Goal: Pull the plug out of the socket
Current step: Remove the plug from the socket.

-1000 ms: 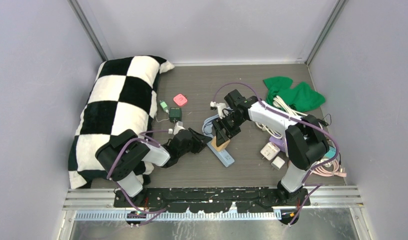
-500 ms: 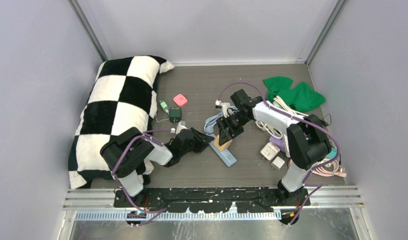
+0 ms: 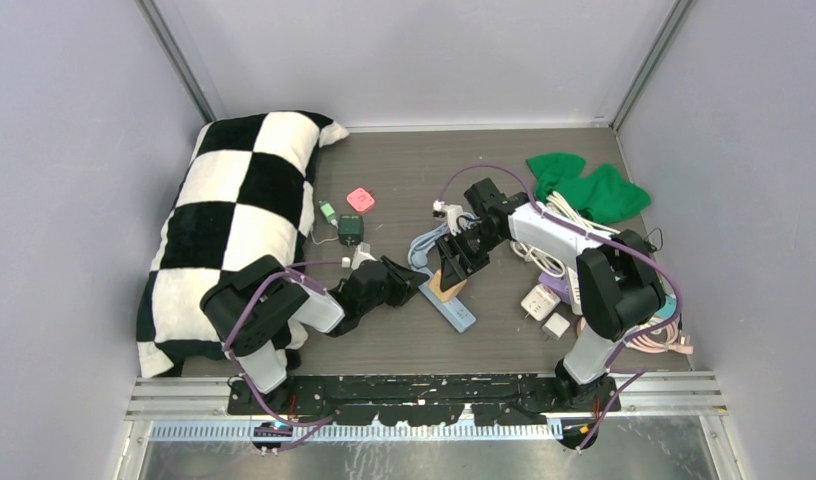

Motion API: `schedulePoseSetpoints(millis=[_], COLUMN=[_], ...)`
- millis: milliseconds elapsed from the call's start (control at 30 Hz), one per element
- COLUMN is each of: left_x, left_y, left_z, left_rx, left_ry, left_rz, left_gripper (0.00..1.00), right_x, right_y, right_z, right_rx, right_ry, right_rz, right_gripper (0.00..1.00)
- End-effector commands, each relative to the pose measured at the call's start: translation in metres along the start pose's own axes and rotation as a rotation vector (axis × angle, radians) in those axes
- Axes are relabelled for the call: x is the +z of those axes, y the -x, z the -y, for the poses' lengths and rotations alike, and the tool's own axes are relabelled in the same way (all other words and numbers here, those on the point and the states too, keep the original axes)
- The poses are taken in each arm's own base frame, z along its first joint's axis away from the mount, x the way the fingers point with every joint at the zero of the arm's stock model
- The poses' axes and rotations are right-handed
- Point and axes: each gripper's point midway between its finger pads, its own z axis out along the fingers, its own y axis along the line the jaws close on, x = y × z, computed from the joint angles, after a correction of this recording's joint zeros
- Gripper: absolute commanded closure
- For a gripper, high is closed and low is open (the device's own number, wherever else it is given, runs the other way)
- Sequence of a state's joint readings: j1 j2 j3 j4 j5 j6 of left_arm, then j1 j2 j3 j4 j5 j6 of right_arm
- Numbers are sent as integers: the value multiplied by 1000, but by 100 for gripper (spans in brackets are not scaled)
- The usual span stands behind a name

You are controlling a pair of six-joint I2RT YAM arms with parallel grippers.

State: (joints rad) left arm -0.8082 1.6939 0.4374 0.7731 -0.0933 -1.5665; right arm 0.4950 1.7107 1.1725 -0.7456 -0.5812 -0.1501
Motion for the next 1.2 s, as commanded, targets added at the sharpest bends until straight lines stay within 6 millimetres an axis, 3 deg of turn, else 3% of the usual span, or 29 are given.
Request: schedulePoseSetpoints(millis=[0, 100, 267, 333, 467, 700, 800, 900, 1100, 1167], left_x=[5, 7, 6, 4, 0, 2, 6, 6, 3, 1], left_y=[0, -2, 0, 1, 3, 2, -1, -2, 1, 2], left_z=[-5, -5, -8, -9, -10, -11, -9, -10, -12, -12], left_rx=[38, 44, 44, 45, 44, 44, 49, 50, 49, 47], left_ry=[20, 21, 25, 26, 27, 30, 27, 30, 31, 32], left_rz=[4, -5, 6, 13, 24, 17, 2, -3, 16, 22], left_gripper=[100, 100, 100, 100, 100, 100, 100, 100, 100, 100], right_x=[-14, -12, -4, -1, 3, -14, -13, -13, 0, -1], right_y=[4, 10, 7, 5, 8, 11, 9, 15, -1, -1], right_z=[-4, -24, -79, -89, -67, 6, 11, -11, -88, -97], right_rx=[-55, -91, -227, -267, -246, -65, -49, -78, -291, -317], right_ry=[11, 61, 177, 190, 136, 3, 2, 64, 219, 259], right_rz=[77, 66, -1, -22, -25, 71, 65, 58, -36, -42], right_gripper=[99, 99, 99, 99, 99, 99, 99, 99, 99, 99])
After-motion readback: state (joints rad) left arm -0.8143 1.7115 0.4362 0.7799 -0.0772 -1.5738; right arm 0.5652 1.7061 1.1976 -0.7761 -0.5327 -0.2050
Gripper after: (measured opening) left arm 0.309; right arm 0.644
